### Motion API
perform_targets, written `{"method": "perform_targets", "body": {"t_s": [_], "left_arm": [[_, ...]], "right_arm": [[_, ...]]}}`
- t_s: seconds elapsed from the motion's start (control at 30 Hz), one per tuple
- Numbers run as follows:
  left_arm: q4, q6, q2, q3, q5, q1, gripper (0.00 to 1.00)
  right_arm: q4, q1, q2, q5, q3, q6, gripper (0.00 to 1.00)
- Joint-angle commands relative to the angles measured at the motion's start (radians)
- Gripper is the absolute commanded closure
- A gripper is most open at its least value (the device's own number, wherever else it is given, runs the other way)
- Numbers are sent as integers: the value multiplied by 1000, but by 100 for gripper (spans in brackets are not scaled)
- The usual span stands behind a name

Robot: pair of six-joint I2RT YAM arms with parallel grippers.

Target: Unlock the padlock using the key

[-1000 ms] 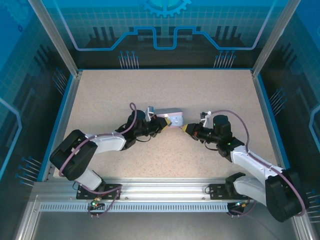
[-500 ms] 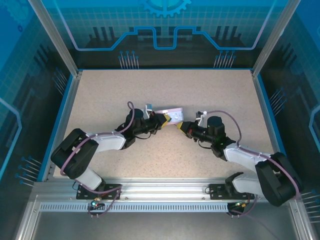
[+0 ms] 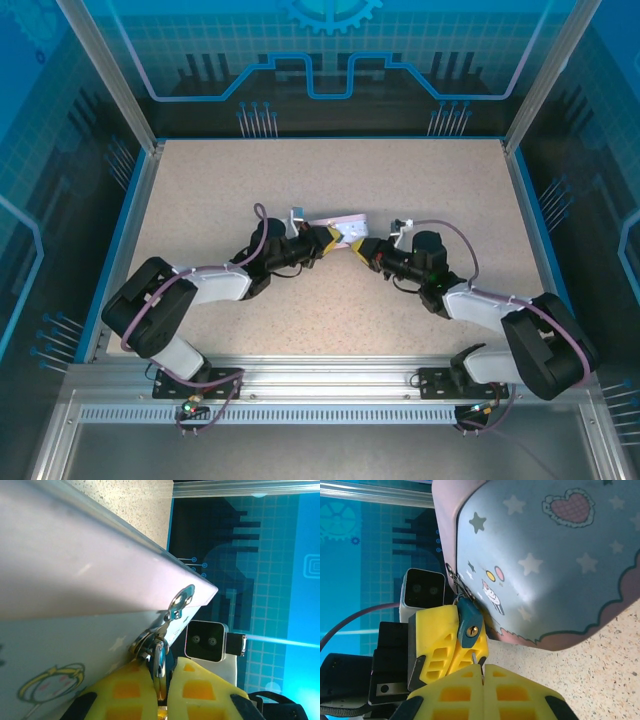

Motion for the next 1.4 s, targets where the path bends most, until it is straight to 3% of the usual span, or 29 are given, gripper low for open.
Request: {"method": "perform_targets", "body": {"t_s": [0.0,1.37], "left_arm": [[118,-8,-4,-7,21,9,100],[148,-21,7,-11,7,9,100]], "right_arm": [[29,12,13,11,36,6,100],[65,39,80,41,49,41,100]]}}
